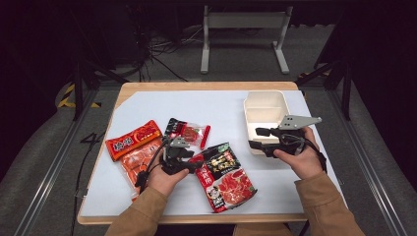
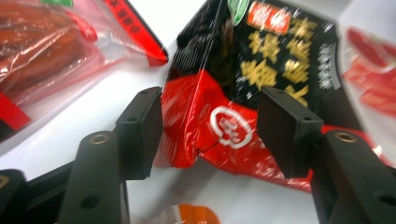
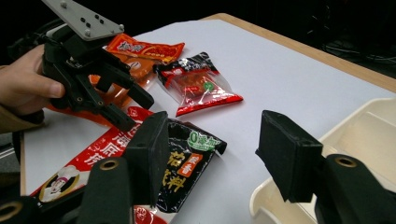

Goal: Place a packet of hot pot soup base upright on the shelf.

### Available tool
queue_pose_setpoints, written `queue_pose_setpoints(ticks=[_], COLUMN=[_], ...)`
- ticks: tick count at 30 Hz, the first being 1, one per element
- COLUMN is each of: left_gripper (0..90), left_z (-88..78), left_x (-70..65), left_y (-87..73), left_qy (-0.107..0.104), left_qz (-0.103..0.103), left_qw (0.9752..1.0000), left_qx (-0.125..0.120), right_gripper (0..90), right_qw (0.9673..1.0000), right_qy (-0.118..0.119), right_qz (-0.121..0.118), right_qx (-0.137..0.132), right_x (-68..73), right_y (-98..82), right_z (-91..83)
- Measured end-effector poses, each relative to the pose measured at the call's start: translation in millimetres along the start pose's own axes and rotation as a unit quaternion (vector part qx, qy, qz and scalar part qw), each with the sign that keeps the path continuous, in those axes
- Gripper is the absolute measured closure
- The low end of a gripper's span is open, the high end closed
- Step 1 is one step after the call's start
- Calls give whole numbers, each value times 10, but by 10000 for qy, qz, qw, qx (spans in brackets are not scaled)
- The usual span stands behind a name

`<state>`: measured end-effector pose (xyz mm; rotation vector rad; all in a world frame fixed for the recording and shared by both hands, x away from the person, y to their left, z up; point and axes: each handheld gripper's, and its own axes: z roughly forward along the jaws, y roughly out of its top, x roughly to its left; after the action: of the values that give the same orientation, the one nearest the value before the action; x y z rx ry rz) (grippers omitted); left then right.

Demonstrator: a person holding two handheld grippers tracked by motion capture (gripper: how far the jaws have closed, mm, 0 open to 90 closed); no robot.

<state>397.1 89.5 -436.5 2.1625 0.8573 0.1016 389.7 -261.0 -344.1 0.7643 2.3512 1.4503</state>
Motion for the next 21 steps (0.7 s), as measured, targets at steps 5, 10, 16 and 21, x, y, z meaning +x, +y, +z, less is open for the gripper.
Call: queue_pose_setpoints(ticks=[5, 10, 16, 21], left_gripper=[462, 496, 612, 675], left_z=[41, 63, 82, 84], left_x=[4, 18, 38, 49], left_y=[-33, -33, -32, -33], left_qy=[25, -11, -181, -306], left_qz=[-91, -228, -376, -467], left_qw=[10000, 9997, 9991, 9983], left_qx=[-24, 43, 90, 133], right_gripper=[441, 468, 486, 488], right_qw=[10000, 9998, 9996, 9995], right_qy=[-39, 24, 42, 42], right_qz=[-12, 99, 142, 163], right_qx=[45, 143, 247, 278], right_x=[6, 27, 51, 62], right_y=[0, -3, -3, -2], right_z=[3, 19, 39, 51])
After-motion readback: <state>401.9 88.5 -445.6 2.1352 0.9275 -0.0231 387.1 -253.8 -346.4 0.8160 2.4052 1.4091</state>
